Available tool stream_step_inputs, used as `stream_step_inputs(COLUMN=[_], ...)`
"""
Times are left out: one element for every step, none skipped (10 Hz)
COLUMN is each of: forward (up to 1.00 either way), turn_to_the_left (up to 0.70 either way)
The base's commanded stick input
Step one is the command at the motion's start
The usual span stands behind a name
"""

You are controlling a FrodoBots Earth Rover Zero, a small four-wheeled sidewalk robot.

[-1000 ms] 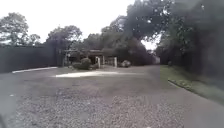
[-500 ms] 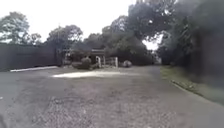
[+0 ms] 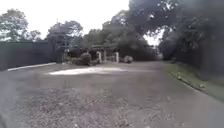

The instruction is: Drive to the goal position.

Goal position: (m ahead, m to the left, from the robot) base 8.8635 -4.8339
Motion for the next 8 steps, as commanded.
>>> stream_step_inputs(forward=[0.7,0.7,0.7,0.7,0.7,0.7,0.7,0.7], turn_to_the_left=[-0.35,-0.3,-0.14,0.0,0.0,0.0,0.0,0.0])
